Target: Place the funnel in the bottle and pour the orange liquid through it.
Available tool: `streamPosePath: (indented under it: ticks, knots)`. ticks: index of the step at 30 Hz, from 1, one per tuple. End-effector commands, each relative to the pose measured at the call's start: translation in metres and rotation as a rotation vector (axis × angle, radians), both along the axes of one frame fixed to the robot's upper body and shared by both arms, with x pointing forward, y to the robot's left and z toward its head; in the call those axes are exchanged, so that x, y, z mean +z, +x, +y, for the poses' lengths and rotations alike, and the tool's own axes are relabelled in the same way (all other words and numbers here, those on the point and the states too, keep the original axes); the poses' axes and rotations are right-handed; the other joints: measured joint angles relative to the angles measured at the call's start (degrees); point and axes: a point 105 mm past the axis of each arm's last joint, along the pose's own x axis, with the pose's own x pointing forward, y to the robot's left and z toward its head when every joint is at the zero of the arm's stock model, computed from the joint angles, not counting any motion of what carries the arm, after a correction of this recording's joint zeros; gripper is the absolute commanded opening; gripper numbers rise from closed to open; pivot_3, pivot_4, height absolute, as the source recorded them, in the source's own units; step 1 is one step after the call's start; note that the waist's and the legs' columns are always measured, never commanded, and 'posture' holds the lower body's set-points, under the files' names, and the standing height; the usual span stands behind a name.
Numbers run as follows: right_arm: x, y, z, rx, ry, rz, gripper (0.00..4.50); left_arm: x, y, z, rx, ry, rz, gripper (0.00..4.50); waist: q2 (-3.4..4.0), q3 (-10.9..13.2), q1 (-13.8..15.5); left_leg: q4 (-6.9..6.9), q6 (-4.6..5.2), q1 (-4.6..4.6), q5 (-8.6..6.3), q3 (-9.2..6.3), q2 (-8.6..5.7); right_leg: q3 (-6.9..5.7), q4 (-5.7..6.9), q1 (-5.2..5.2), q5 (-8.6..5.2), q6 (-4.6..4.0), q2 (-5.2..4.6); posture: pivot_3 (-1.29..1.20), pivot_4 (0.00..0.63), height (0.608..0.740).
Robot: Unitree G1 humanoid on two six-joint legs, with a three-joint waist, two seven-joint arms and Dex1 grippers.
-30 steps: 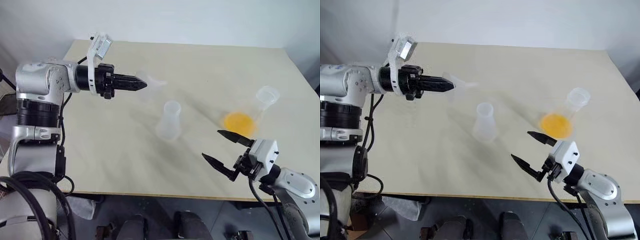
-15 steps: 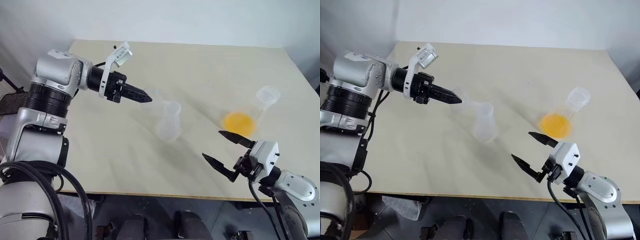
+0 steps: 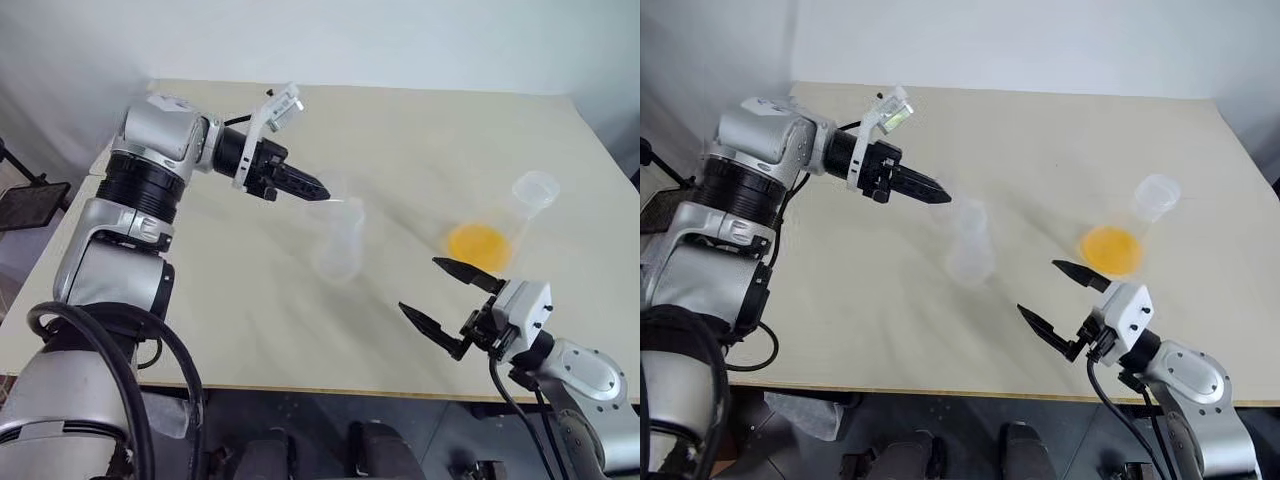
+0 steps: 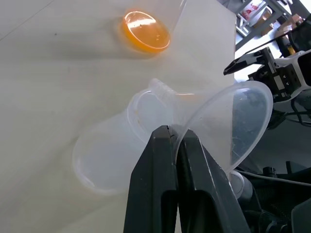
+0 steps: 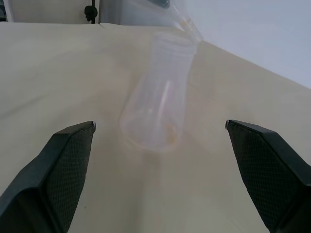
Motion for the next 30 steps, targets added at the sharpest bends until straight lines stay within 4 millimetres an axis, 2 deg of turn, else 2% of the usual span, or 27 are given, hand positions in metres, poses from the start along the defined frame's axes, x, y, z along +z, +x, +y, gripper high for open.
streamPosePath:
  ticks: [1,16,21,30]
  knots:
    - [0.01,-0.004,0.002,0.001,0.01,-0.055,4.5,0.008,-0.002,-0.002,-0.02,0.024,-0.023,0.02,0.0,0.0,-0.01,0.0,0.0,0.0,0.0,0.0,0.0,0.0,0.0,0.0,0.0,0.0,0.0,0.0,0.15,0.74]
    - [0.008,-0.003,0.003,-0.012,0.023,-0.061,4.5,0.021,-0.006,0.009,-0.024,0.062,-0.012,0.02,0.0,0.0,0.02,0.05,-0.01,-0.02,0.0,0.0,0.0,-0.01,0.04,-0.01,0.0,0.0,0.01,0.0,0.15,0.74]
    - [0.007,-0.001,0.005,-0.005,0.029,-0.059,4.5,0.017,-0.004,0.01,-0.025,0.129,0.01,0.02,0.0,0.0,-0.02,0.05,-0.01,-0.02,0.0,0.0,-0.01,-0.01,0.07,-0.02,0.0,0.0,0.01,0.0,0.15,0.74]
    - [0.008,0.001,0.008,0.003,0.034,-0.063,4.5,0.014,0.002,-0.005,-0.036,0.158,0.01,0.02,-0.01,0.01,0.01,0.12,0.0,-0.09,0.0,-0.01,-0.01,-0.02,0.09,-0.07,0.0,0.0,0.0,0.0,0.15,0.74]
